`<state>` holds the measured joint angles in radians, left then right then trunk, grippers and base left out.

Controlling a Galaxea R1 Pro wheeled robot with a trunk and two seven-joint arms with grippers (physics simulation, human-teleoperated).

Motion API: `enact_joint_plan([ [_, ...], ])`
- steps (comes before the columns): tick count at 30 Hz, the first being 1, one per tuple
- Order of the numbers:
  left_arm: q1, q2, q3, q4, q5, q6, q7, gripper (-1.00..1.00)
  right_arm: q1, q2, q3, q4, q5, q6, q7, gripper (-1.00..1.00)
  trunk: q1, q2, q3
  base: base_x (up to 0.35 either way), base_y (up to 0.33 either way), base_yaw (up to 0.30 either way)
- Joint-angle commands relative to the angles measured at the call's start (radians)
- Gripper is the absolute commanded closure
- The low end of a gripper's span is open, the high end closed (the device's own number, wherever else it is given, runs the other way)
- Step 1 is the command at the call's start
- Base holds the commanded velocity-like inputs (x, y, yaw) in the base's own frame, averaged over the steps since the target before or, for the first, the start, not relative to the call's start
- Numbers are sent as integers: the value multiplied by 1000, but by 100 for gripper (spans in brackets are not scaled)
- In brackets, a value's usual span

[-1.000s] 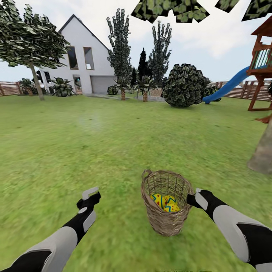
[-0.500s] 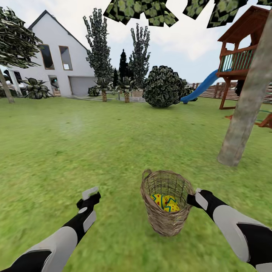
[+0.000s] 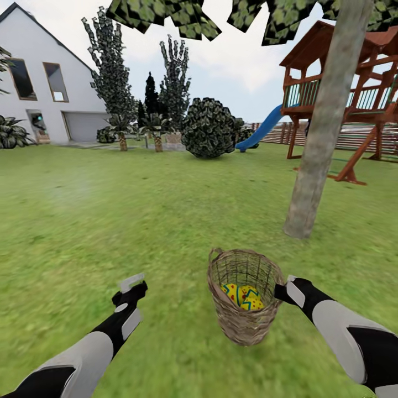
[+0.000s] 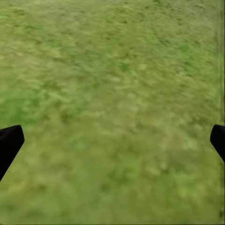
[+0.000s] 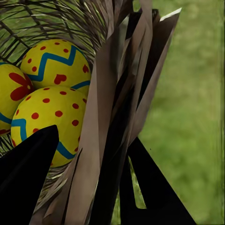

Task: Take the three Easter eggs out of the wicker basket on the lawn in the garden, then place them on the lawn next to a single tree (choose any tree) so that all three eggs are next to the same tree and none are left in the basket.

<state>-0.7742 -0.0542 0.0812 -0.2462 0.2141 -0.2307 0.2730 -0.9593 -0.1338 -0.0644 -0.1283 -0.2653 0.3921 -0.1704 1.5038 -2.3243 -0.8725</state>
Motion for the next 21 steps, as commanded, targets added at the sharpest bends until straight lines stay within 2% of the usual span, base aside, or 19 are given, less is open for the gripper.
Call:
enact_joint_plan([
  [1, -2, -1, 8, 1, -1, -4, -2, -100, 0, 0, -12, -4, -8, 6, -6, 100, 0, 0, -1, 253, -241, -252],
  [11, -1, -1, 8, 1, -1, -4, -3, -100, 0, -1, -12, -4, -8, 6, -6, 100, 0, 0, -4, 261, -226, -257],
  [21, -2, -1, 8, 1, -1, -4, -2, -100, 1, -1, -12, -4, -8, 6, -6, 100, 0, 0, -16, 271, -208, -151],
])
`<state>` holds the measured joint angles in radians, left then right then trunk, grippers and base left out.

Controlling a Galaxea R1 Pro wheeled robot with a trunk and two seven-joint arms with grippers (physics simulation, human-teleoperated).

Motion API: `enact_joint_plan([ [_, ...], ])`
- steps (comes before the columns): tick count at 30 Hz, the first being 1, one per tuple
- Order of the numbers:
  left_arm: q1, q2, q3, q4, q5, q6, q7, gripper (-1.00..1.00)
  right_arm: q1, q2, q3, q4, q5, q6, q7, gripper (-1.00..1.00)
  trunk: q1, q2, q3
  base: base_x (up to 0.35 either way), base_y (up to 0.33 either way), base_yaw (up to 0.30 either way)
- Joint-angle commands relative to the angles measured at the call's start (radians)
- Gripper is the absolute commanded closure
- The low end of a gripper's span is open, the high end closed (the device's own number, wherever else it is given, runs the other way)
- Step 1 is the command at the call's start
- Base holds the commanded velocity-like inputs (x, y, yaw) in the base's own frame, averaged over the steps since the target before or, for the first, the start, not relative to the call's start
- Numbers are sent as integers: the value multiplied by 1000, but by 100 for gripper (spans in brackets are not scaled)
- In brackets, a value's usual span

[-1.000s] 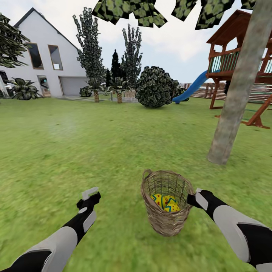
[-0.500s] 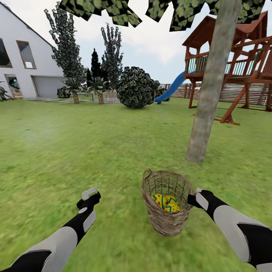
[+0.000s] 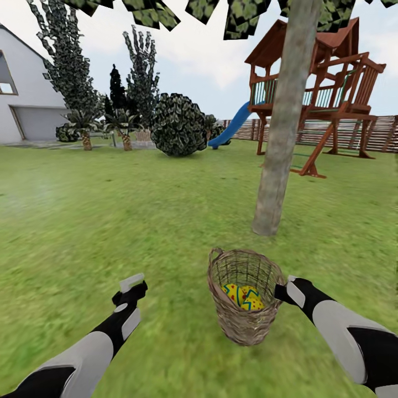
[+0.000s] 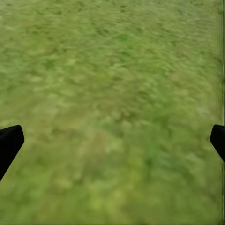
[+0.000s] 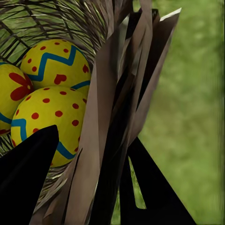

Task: Take the three Easter eggs out of the wicker basket on the lawn in the garden, then place them on the lawn next to a single tree (choose any tree) so that all three eggs are next to the same tree and none are left in the basket.

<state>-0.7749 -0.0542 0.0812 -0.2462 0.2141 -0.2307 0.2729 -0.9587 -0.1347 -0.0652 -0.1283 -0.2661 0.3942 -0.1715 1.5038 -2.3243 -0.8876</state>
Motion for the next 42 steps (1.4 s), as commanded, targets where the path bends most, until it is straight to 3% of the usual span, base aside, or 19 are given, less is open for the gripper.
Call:
enact_joint_plan([
  [1, -1, -1, 8, 1, -1, -4, -1, -100, 0, 1, -12, -4, -7, 3, -5, 100, 0, 0, -2, 272, -221, -140],
  [24, -1, -1, 8, 1, -1, -4, -1, -100, 0, 0, -12, -4, -7, 5, -6, 100, 0, 0, -28, 272, -224, -27],
  [42, -1, -1, 8, 1, -1, -7, -1, -100, 0, -9, -12, -4, -7, -5, -6, 100, 0, 0, -28, 255, -244, 0],
])
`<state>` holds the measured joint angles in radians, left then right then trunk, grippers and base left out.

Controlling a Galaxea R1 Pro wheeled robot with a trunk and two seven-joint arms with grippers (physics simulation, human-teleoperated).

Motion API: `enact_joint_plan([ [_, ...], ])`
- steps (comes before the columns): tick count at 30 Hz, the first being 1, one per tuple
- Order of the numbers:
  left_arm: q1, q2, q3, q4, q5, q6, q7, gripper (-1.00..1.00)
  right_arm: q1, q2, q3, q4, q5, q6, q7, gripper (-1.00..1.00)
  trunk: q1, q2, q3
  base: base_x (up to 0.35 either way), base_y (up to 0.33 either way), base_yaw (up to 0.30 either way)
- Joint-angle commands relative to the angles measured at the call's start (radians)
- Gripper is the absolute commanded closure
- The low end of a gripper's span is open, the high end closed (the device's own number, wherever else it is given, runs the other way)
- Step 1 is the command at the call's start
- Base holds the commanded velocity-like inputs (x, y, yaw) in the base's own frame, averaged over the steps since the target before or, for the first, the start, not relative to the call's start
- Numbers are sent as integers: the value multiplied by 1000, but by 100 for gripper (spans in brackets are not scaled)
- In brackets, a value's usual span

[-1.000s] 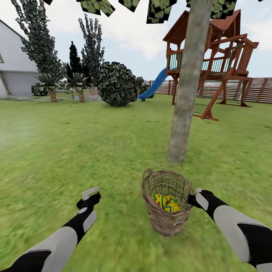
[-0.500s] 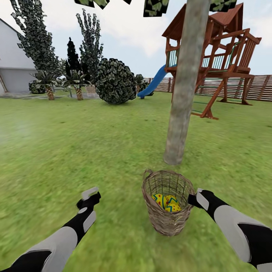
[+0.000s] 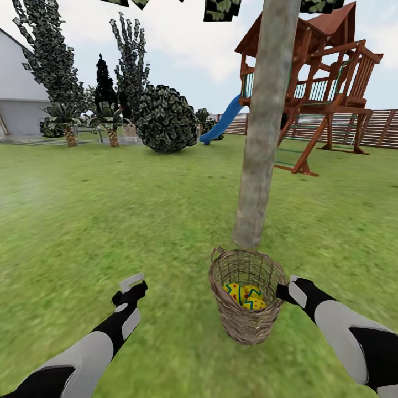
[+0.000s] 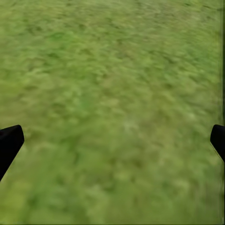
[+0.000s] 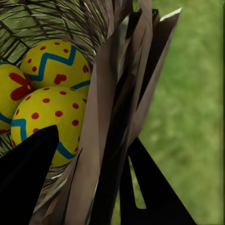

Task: Take the three Easter eggs out of the wicker basket on the lawn in the garden, then place them on the lawn next to a single tree (choose any tree) so that all three eggs are next to the same tree and none are left in the basket.

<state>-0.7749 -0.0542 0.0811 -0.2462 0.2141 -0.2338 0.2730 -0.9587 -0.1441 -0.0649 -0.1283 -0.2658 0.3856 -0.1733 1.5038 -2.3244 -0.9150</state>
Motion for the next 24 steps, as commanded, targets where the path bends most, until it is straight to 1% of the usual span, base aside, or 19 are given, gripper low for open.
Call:
enact_joint_plan([
  [1, -1, -1, 8, 1, -1, -4, -1, -100, 0, 0, -12, -4, -7, 4, -5, 100, 0, 0, -1, 251, -246, 0],
  [5, -1, -1, 8, 1, -1, -3, -1, -100, 0, -11, -12, -4, -7, 4, -5, 100, 0, 0, -1, 251, -246, 0],
  [12, 0, -1, 8, 1, -1, -4, -1, -100, 0, -12, -12, -4, -7, 4, -3, 100, 0, 0, -1, 251, -246, 0],
  [18, 0, -1, 8, 1, -1, -4, -1, -100, 0, -21, -12, -4, -7, 4, -3, 100, 0, 0, -1, 250, -246, 0],
  [24, -1, -1, 8, 1, 0, -4, -1, -100, 0, -22, -12, -4, -9, 4, -3, 100, 0, 0, -1, 231, -261, 0],
])
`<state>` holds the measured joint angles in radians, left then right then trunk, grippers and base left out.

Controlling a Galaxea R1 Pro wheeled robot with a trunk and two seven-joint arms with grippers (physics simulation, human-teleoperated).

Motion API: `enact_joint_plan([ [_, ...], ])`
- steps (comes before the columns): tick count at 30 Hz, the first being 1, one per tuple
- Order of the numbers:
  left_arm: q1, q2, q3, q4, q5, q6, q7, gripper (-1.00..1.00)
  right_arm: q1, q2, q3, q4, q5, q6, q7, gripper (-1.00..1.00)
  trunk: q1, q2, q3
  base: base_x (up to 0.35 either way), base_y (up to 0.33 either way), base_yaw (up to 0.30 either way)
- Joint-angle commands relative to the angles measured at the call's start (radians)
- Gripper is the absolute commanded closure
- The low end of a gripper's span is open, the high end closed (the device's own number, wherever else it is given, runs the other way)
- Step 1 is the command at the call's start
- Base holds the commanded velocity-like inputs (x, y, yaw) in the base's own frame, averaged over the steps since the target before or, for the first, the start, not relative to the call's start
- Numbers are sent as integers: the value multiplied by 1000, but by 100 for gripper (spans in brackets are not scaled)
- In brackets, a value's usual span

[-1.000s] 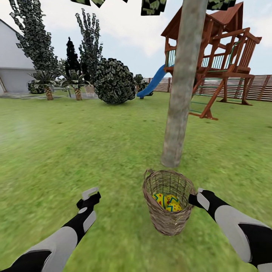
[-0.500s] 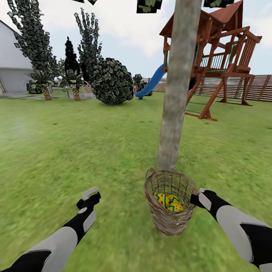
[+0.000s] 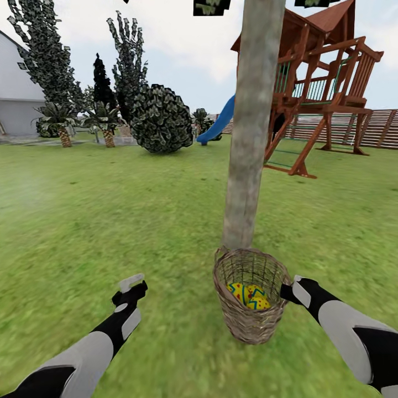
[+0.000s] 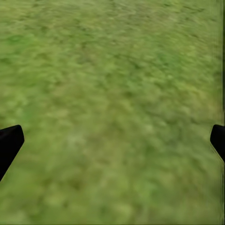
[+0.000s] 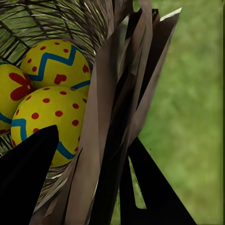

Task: Take the three Easter eggs out of the wicker basket on the lawn in the garden, then place them on the lawn next to a single tree (choose any tree) so that all three eggs are next to the same tree and none are left in the basket.

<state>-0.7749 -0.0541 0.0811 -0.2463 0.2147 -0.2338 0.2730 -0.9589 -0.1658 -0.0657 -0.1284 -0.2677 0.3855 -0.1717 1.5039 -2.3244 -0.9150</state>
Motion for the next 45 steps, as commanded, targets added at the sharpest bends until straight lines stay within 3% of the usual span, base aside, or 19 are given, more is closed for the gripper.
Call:
enact_joint_plan([
  [1, 0, -1, 8, 1, 0, -4, -1, -100, 0, 0, -11, -3, -7, 4, -5, 100, 0, 0, -1, 223, -267, 0],
  [15, -1, 0, 9, 1, 1, -5, -1, -100, 0, 0, -11, -3, -7, 4, -5, 100, 0, 0, -1, 177, -292, 0],
  [21, -1, -1, 15, -8, 7, -2, 6, -100, 0, -1, -11, -3, -7, 4, -5, 100, 0, 0, -1, 20, -36, 0],
  [26, 0, -1, 15, -18, 21, 65, 14, -100, 0, -3, -11, -3, -7, 4, -5, 100, 19, -35, -17, 0, 0, 0],
  [30, -1, 0, 18, -30, 23, 71, 14, -100, 0, -4, -11, -3, -10, 4, -5, 100, 35, -63, -29, 0, 0, 0],
  [32, -1, 0, 20, -30, 25, 76, 14, -100, 0, -7, -11, -3, -33, 4, -4, 100, 42, -77, -35, 0, 0, 0],
  [34, 0, 2, 18, -32, 77, 109, 12, -100, 0, -19, -11, -3, -71, 4, -3, 100, 50, -91, -42, 0, 0, 0],
  [37, -1, 4, 19, -66, 109, 148, 10, -100, 0, -21, -11, -3, -78, 4, -3, 100, 62, -112, -51, 0, 0, 0],
  [45, -1, 4, 19, -90, 114, 165, 9, -100, 0, -20, -10, -3, -79, 4, -3, 100, 92, -168, -76, 0, 0, 0],
])
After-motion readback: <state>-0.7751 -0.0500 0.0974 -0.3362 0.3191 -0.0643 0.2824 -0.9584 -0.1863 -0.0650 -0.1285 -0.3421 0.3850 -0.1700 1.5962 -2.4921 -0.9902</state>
